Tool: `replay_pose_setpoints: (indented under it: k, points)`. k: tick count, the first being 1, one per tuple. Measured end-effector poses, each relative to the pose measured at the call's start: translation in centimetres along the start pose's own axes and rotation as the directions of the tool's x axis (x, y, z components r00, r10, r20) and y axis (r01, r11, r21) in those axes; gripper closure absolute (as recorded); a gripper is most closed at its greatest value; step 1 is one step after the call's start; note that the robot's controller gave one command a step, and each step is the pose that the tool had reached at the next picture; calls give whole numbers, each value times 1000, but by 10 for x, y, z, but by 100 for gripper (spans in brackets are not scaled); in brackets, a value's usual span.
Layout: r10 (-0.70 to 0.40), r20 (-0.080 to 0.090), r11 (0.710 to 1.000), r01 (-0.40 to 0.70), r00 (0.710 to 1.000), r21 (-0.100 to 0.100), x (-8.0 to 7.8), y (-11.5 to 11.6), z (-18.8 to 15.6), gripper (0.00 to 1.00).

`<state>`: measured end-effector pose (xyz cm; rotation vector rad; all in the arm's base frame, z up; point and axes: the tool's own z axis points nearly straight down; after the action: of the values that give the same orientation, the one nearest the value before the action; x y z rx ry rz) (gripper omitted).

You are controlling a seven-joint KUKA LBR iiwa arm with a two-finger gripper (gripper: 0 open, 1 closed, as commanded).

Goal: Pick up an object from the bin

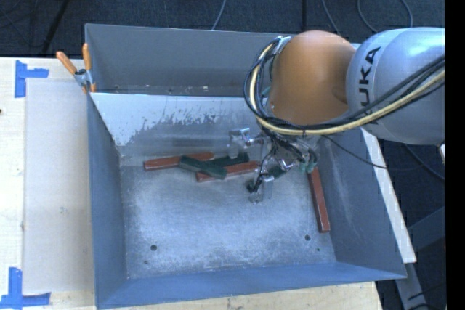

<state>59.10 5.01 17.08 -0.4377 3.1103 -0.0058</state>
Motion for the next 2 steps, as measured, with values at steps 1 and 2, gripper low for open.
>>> replay_pose_setpoints:
  k: [1,2]
  points:
    - [-331,1,943,331,943,-5,-17,2,34,0]
    - [-223,4,975,223,975,0,2,-74,-1,0]
